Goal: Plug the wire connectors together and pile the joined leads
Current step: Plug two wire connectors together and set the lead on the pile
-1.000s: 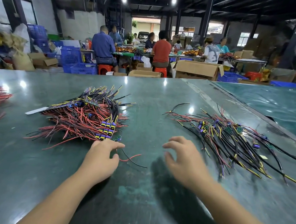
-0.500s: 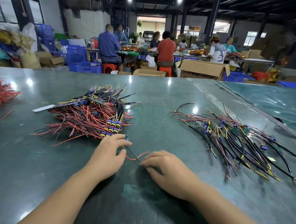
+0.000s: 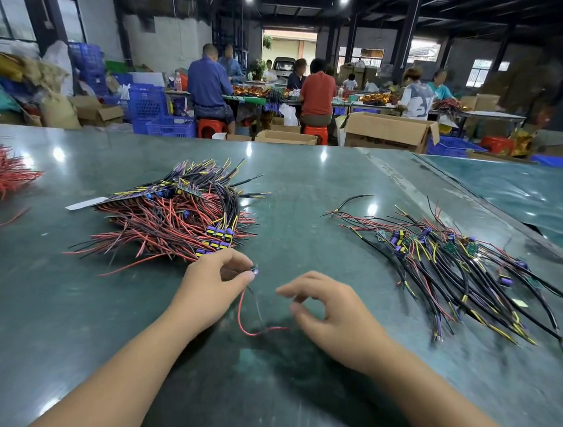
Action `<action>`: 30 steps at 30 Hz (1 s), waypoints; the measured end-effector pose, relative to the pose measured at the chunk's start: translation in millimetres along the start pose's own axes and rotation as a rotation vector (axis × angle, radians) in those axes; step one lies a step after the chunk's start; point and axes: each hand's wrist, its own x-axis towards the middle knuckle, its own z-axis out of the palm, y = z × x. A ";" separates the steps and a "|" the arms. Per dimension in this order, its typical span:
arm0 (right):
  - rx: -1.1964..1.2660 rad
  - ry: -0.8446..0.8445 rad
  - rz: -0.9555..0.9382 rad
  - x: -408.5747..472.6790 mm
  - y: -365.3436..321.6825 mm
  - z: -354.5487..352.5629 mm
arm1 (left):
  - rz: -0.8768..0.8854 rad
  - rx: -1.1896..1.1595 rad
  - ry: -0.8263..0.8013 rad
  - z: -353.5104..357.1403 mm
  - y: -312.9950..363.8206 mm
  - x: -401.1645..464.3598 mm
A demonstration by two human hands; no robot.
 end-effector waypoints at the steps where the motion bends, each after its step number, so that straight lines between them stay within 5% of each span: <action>1: 0.006 0.050 0.019 0.7 0.6 -0.4 | -0.028 -0.162 -0.050 1.3 3.3 -2.3; 9: 0.191 0.147 0.147 2.1 -1.5 -0.3 | -0.199 -0.784 -0.382 12.2 23.2 -19.3; 30: 0.706 -0.022 0.450 0.7 -16.7 -2.1 | -0.094 -0.736 -0.205 19.7 30.3 -25.5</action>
